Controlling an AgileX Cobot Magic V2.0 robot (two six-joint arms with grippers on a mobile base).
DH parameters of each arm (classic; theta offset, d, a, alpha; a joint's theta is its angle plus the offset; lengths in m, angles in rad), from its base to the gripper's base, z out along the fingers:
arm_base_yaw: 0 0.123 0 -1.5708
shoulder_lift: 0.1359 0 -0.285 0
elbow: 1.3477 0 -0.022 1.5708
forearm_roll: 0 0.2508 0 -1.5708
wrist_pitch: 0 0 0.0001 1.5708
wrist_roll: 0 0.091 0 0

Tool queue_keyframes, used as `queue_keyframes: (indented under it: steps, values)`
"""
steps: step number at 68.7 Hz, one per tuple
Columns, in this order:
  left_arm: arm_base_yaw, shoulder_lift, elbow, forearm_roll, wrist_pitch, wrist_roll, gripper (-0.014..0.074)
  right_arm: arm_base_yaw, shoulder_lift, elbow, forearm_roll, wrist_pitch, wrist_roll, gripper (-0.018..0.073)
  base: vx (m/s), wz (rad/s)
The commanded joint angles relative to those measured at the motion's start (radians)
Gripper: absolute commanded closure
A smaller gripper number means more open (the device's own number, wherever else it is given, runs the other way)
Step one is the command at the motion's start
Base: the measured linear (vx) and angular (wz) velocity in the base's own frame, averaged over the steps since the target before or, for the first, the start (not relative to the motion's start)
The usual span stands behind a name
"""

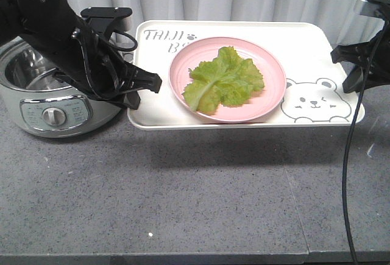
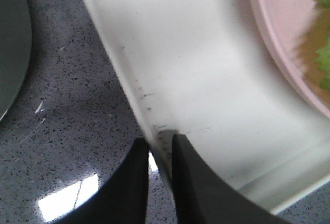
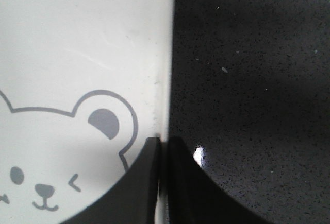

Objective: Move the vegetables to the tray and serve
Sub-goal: 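Lift the tray with both grippers off the counter, then hold the tray level with both grippers while the base turns away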

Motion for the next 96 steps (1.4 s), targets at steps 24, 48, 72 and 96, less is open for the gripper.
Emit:
queue_keyframes:
  steps: [24,48,72,96]
  values:
    - [-0.023,-0.055,-0.029,-0.062,-0.068,0.037,0.0603,0.005,-0.054,-0.028,0.085,0.025,-0.001,0.0565,0.0,0.0]
    - [-0.023,-0.055,-0.029,-0.062,-0.068,0.037,0.0603,0.005,-0.054,-0.028,0.085,0.025,-0.001,0.0565,-0.01,-0.05]
    - [-0.023,-0.055,-0.029,-0.062,-0.068,0.037,0.0603,0.005,-0.054,-0.028,0.085,0.025,-0.002,0.0565,-0.02,-0.12]
    - [-0.023,-0.055,-0.029,-0.062,-0.068,0.037,0.0603,0.005,-0.054,-0.028,0.085,0.025,-0.002,0.0565,0.0,-0.2]
